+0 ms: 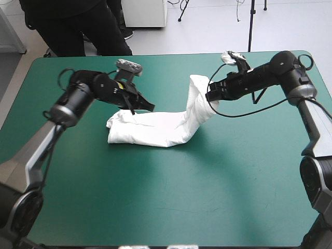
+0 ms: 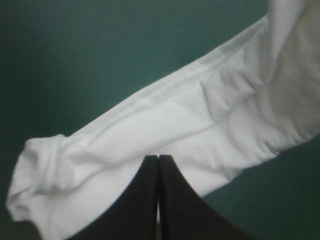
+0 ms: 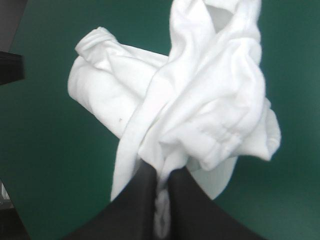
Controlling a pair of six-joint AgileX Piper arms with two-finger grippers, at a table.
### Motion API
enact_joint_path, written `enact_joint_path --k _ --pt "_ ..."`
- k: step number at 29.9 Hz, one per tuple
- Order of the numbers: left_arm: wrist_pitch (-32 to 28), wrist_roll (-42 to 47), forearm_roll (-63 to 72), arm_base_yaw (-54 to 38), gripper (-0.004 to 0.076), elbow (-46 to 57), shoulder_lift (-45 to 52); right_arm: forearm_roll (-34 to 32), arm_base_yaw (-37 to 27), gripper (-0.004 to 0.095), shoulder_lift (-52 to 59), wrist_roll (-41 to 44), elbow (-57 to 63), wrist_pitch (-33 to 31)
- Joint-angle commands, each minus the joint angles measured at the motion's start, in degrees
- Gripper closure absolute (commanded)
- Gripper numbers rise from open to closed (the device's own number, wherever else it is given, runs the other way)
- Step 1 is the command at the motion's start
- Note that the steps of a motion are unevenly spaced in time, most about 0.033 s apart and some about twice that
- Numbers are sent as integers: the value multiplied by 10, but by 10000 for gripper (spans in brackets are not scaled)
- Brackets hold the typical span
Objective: Fold the cloth
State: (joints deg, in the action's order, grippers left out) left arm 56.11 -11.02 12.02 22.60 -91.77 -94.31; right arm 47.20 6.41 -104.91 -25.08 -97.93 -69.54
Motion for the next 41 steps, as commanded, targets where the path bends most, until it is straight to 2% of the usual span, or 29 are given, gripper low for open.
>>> enact_joint_path --k 1,7,13,17,21,23,26,31,35,37,41 --pt "16 7 5 -11 731 -18 100 37 43 923 31 18 -31 38" --pt "36 16 -16 -11 731 -18 192 47 131 923 -7 36 -61 70" --pt "47 20 -16 -11 731 -17 221 75 205 897 -84 39 -128 89" --pt "48 20 -14 -11 733 -17 222 97 234 703 -134 39 -189 61" --pt "48 20 -14 -11 733 -17 222 125 252 369 -167 34 -239 30" --pt "48 20 -14 -11 733 -17 222 128 256 292 -169 26 -251 16" --pt "48 20 -16 -11 733 -17 224 125 255 277 -167 19 -274 -16" --pt "50 20 -16 -11 733 -17 233 48 240 277 -155 69 -294 -20" --pt "55 20 -16 -11 733 -17 249 -84 216 277 -118 126 -289 -20" --pt "61 20 -17 -11 733 -17 257 -155 203 277 -88 146 -268 -20" --pt "61 20 -19 -11 733 -17 274 -214 170 277 -33 169 -190 -20"
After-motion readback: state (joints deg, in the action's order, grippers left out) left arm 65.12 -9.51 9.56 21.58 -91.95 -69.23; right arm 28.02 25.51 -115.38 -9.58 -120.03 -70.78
